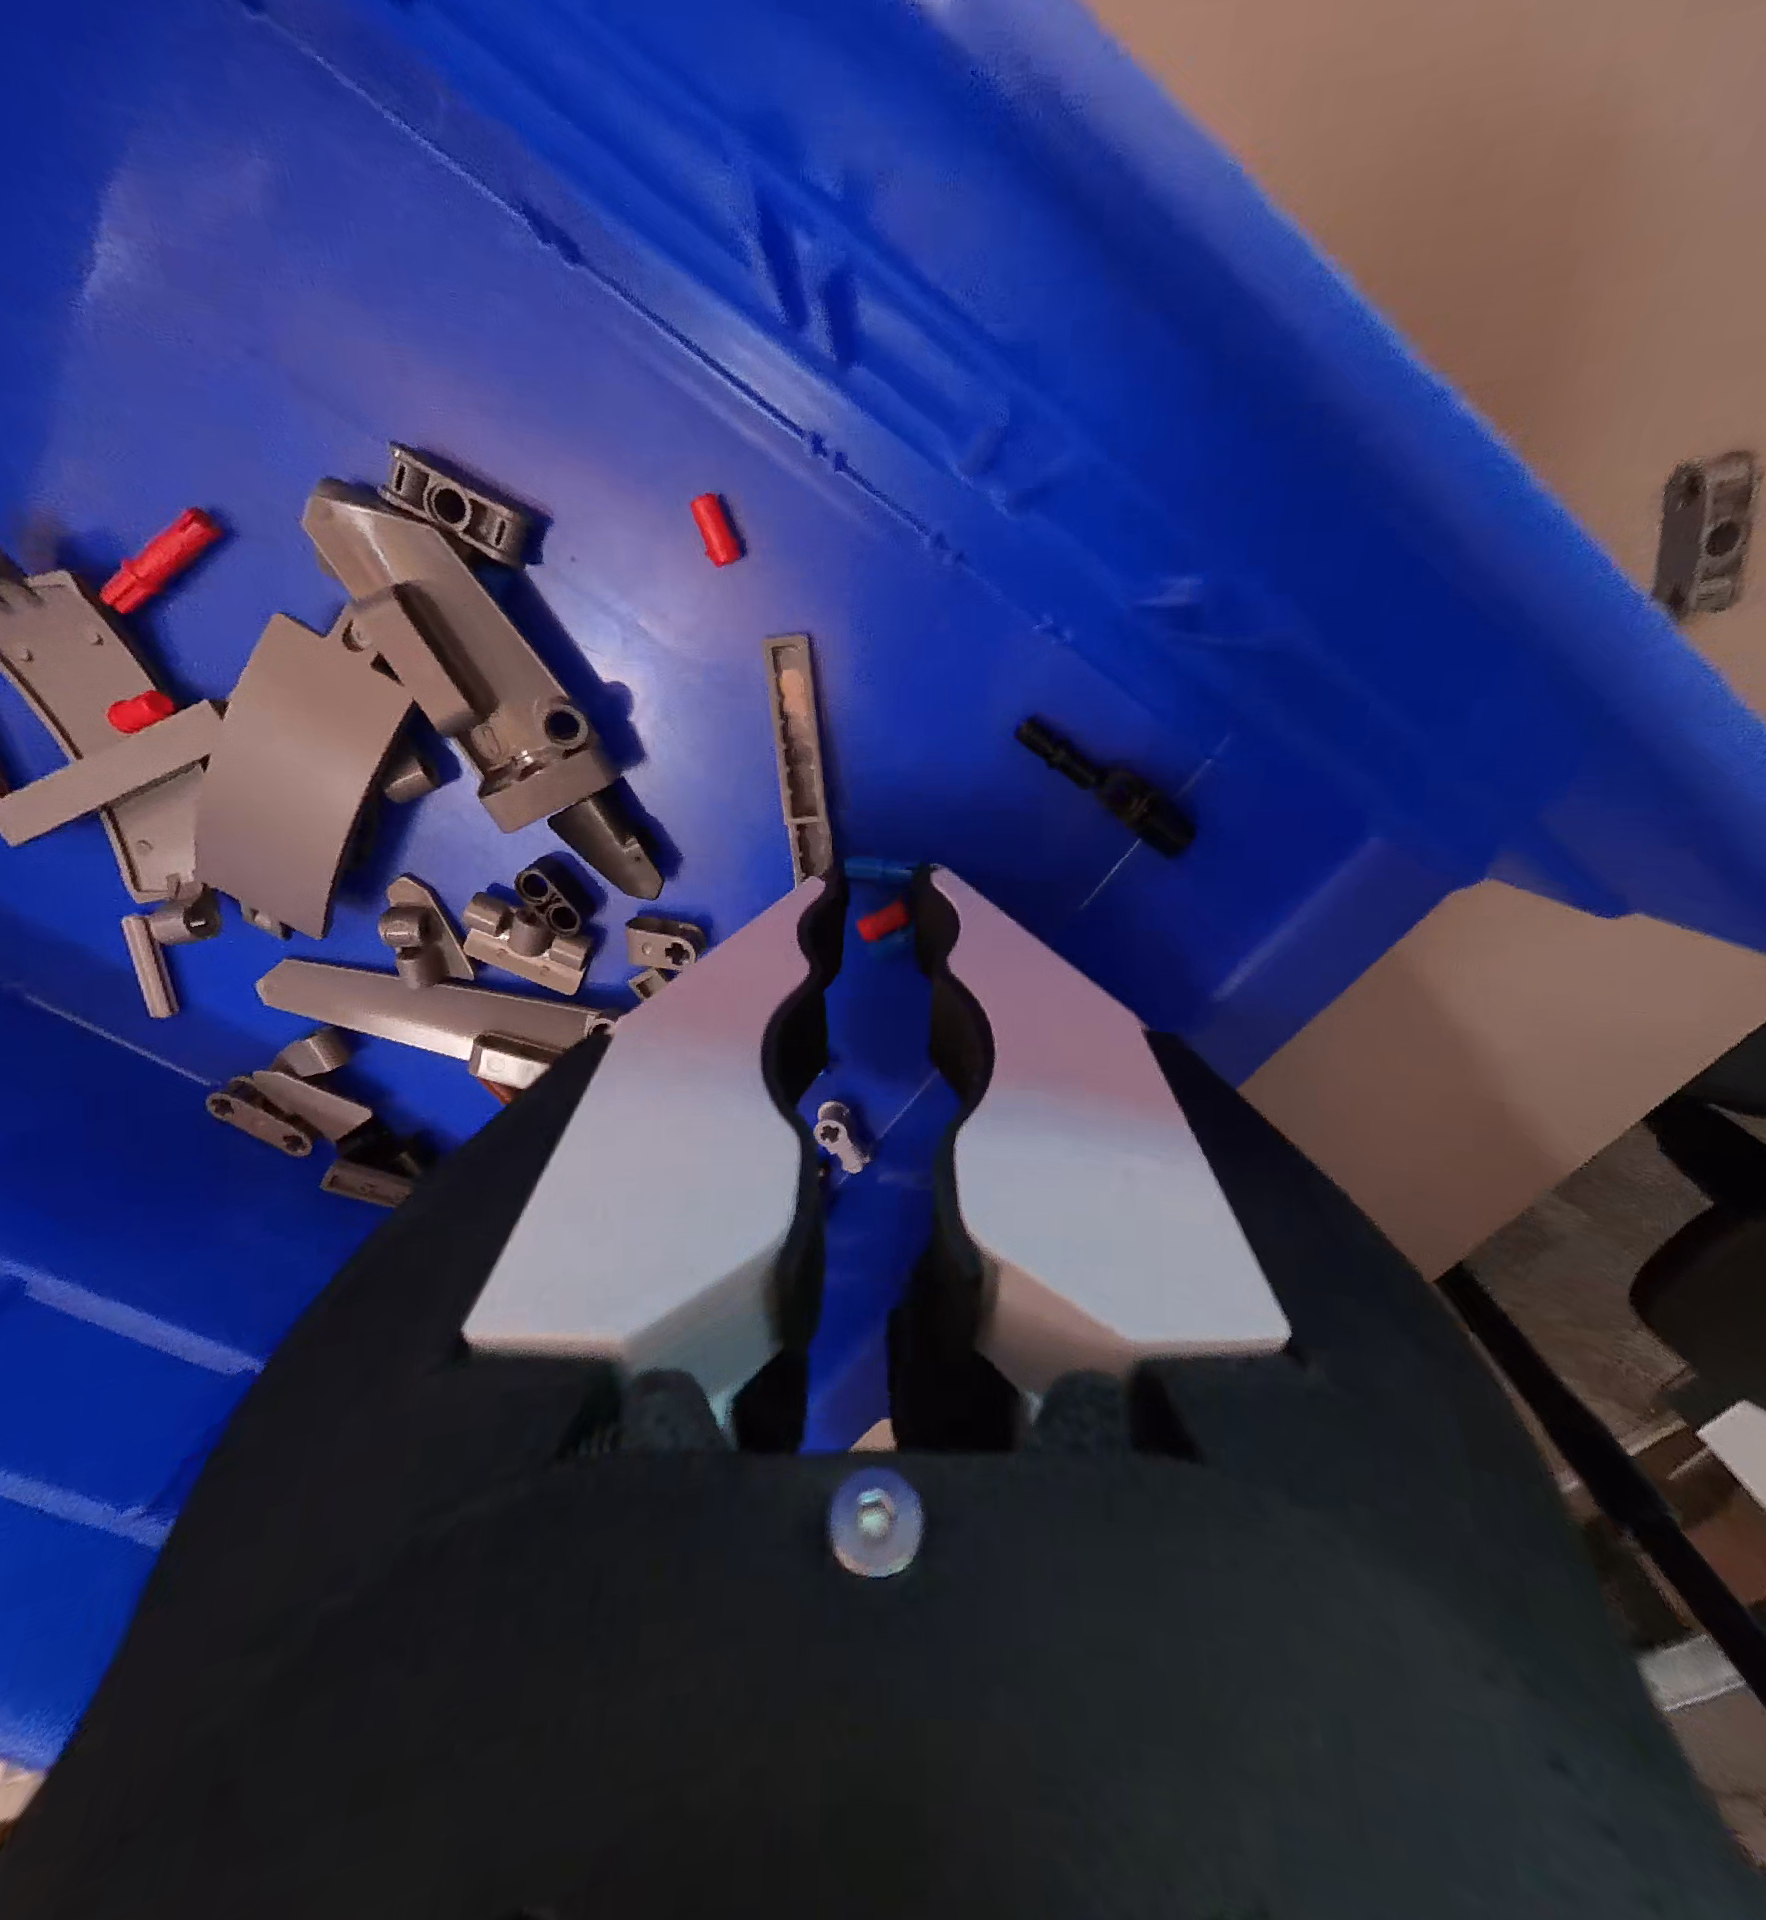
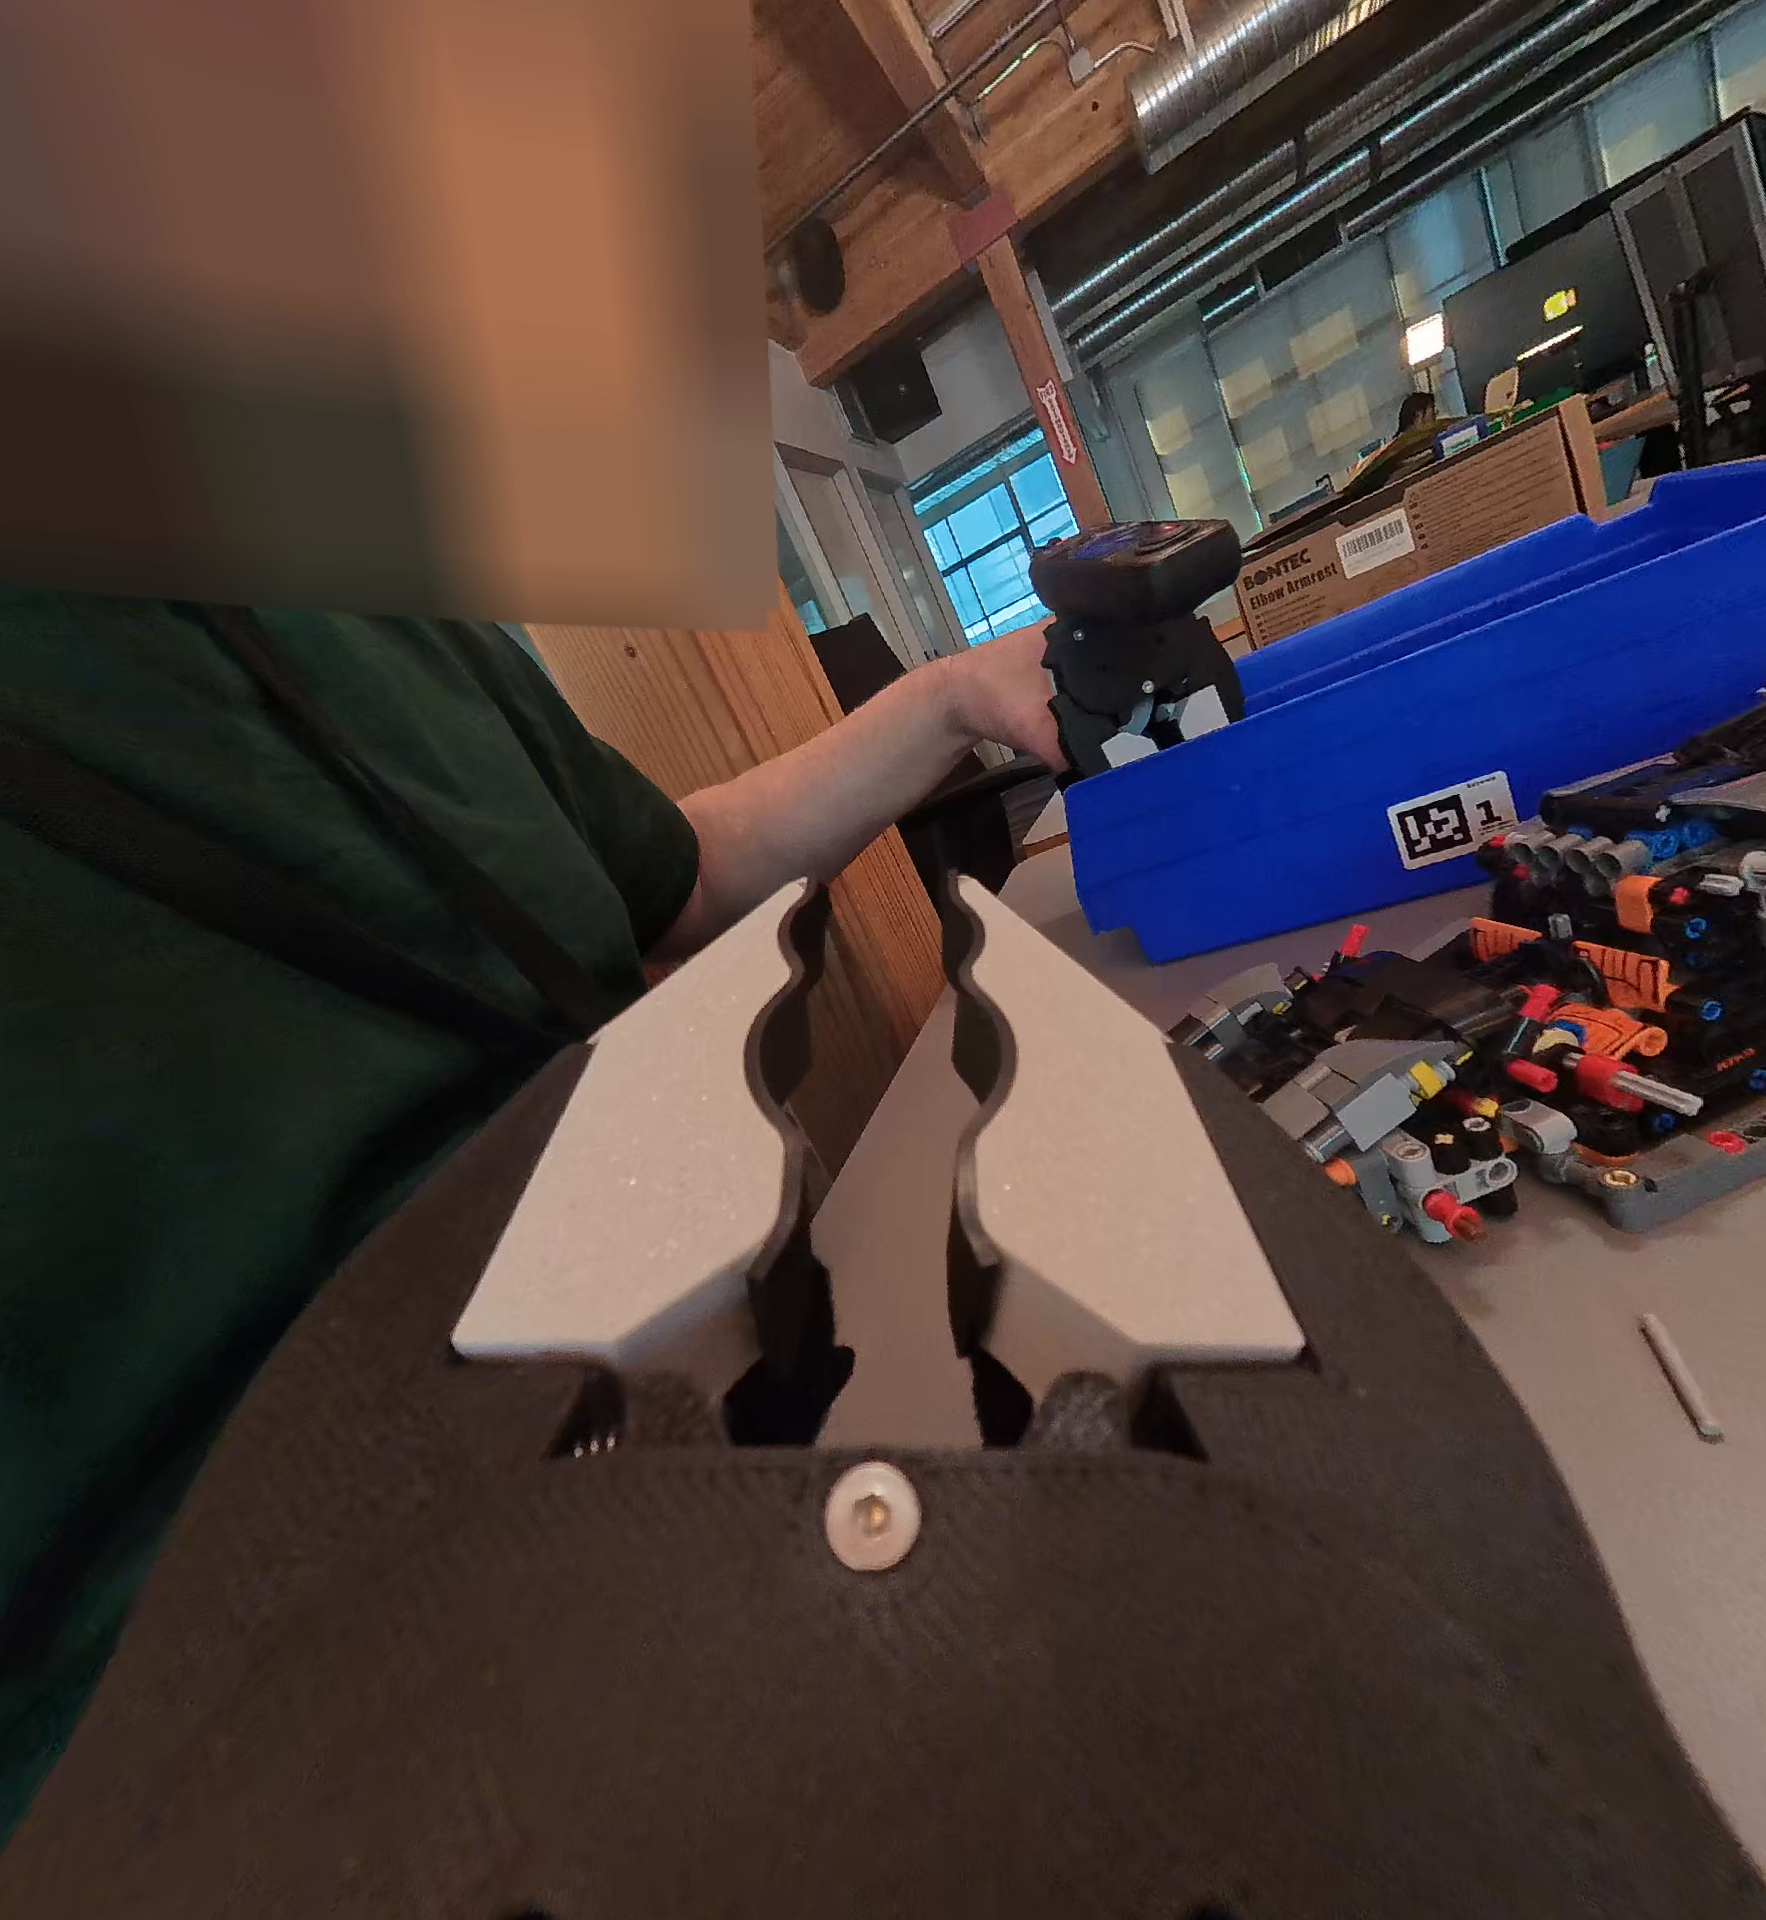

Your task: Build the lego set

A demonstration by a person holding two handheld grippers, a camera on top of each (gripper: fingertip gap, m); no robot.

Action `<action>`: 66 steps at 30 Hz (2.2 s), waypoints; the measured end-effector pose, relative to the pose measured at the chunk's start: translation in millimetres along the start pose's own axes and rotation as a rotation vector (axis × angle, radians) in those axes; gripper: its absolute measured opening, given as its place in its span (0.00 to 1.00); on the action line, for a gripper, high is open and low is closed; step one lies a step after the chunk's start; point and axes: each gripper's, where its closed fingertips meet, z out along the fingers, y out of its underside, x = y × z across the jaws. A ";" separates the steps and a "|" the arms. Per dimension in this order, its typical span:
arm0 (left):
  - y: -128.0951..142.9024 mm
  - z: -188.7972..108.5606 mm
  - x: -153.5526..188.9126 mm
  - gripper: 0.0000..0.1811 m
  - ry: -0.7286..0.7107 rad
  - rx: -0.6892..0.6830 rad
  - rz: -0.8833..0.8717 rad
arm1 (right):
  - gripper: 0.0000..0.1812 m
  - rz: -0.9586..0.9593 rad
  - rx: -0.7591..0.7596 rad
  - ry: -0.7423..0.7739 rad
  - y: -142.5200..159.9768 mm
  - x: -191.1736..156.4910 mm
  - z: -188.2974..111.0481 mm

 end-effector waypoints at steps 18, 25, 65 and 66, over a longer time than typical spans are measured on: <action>6.8 -14.5 4.5 0.04 0.028 -0.054 0.085 | 0.12 0.023 0.031 -0.031 -4.2 -2.9 -1.6; 3.3 -3.7 7.1 0.09 0.098 -0.044 0.163 | 0.12 0.026 0.014 -0.022 0.1 0.5 -0.4; -21.8 8.9 2.6 0.00 0.033 0.049 0.453 | 0.15 0.089 0.078 -0.049 -6.5 9.2 -6.1; -22.6 8.4 2.4 0.00 0.038 0.064 0.444 | 0.15 0.091 0.082 -0.051 -7.1 9.1 -6.5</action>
